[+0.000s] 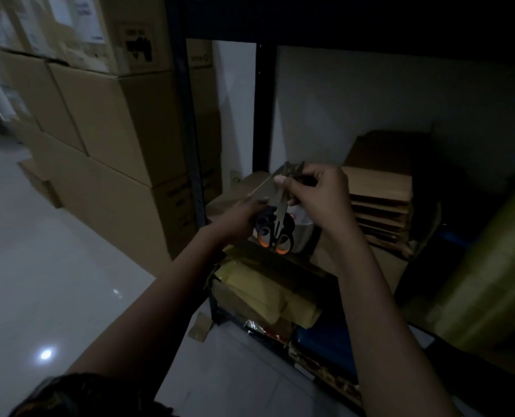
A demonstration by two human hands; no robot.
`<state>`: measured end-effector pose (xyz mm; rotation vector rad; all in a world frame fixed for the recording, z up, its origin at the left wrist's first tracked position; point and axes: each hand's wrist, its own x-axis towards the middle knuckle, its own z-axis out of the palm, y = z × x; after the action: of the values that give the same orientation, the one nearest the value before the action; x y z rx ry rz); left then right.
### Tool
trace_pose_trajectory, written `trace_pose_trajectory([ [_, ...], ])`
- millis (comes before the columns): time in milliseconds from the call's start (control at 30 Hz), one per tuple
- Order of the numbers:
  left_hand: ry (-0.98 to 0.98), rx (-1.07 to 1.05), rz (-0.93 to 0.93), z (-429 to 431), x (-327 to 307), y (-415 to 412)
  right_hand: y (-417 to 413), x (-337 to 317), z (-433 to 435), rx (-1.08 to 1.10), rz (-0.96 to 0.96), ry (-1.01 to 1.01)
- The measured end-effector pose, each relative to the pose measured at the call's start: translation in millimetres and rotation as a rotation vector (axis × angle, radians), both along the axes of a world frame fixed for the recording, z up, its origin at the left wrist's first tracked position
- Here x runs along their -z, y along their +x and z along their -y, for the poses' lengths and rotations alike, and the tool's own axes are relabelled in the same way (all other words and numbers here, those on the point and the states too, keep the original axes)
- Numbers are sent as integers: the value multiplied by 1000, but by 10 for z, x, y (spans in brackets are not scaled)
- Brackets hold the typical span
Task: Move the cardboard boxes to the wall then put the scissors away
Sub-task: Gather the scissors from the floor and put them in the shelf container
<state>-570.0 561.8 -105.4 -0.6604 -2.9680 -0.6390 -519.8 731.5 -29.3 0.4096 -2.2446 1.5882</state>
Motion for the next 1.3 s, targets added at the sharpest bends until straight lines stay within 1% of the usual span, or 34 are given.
trace_pose_trajectory([
  [67, -13, -29, -11, -39, 120, -45, -16, -88, -55, 24, -25, -21],
  [100, -2, -23, -51, -47, 169, -33, -21, -134, -66, 29, -36, -32],
  [300, 158, -18, -268, -27, 332, 74, -180, -262, -8, 106, -152, -71],
  [367, 140, 16, -285, 44, 410, 99, -281, -211, 29, 126, -151, -69],
  [467, 94, 30, -250, 173, 541, 125, -433, -73, 96, 144, -128, -53],
  [533, 82, 36, -286, 211, 570, 181, -538, 31, 150, 151, -73, 4],
  [700, 92, 54, -399, 272, 638, 296, -884, 299, 215, 139, 192, 142],
  [833, 131, 39, -421, 320, 723, 333, -1040, 384, 258, 108, 439, 205],
  [900, 150, 33, -422, 332, 749, 346, -1126, 415, 266, 106, 521, 228],
  [1000, 173, 8, -411, 338, 774, 374, -1246, 472, 263, 122, 580, 245],
  [1133, 210, 5, -492, 297, 763, 434, -1392, 566, 248, 135, 611, 283],
  [1300, 242, 32, -489, 299, 731, 435, -1360, 603, 232, 160, 632, 230],
])
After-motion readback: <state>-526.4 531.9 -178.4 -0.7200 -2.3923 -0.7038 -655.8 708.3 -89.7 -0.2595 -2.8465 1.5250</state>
